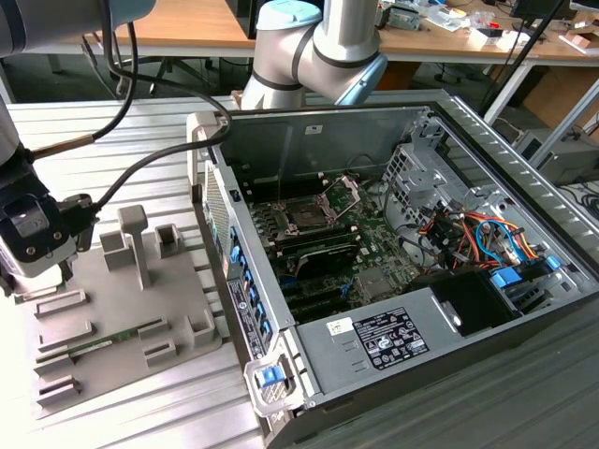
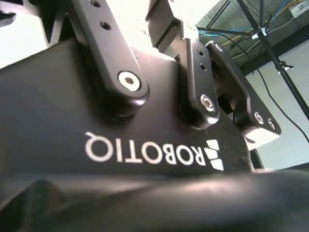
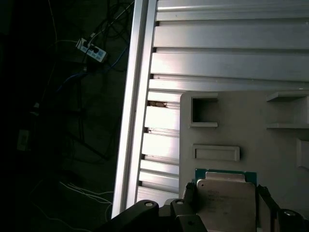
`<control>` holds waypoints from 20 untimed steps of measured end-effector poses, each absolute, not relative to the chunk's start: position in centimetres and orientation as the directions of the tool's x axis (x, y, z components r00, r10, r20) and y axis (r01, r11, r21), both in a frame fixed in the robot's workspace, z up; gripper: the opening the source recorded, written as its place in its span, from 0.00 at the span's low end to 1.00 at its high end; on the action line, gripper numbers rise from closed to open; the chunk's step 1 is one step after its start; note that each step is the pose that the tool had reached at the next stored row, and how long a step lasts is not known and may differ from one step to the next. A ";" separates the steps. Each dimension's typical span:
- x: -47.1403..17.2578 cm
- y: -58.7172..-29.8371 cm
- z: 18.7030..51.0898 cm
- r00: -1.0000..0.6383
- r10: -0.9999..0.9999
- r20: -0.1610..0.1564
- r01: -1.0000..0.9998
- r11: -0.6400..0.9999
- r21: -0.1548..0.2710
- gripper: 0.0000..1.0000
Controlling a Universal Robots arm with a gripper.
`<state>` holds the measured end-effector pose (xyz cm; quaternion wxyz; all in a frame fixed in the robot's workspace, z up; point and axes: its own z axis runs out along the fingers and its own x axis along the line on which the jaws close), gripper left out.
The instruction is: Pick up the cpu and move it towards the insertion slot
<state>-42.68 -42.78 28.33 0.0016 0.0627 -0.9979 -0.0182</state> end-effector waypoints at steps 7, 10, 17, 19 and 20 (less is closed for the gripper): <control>-42.7 -42.8 28.6 -0.992 -0.125 0.001 -0.125 0.991 0.037 0.55; -42.7 -42.8 28.7 -0.992 -0.125 0.001 -0.125 0.991 0.037 0.55; -42.7 -42.8 29.0 -0.992 -0.125 0.001 -0.125 0.991 0.037 0.55; -42.7 -42.8 29.1 -0.992 -0.125 0.001 -0.125 0.991 0.037 0.55; -42.7 -42.8 29.2 -0.992 -0.125 0.001 -0.125 0.991 0.037 0.55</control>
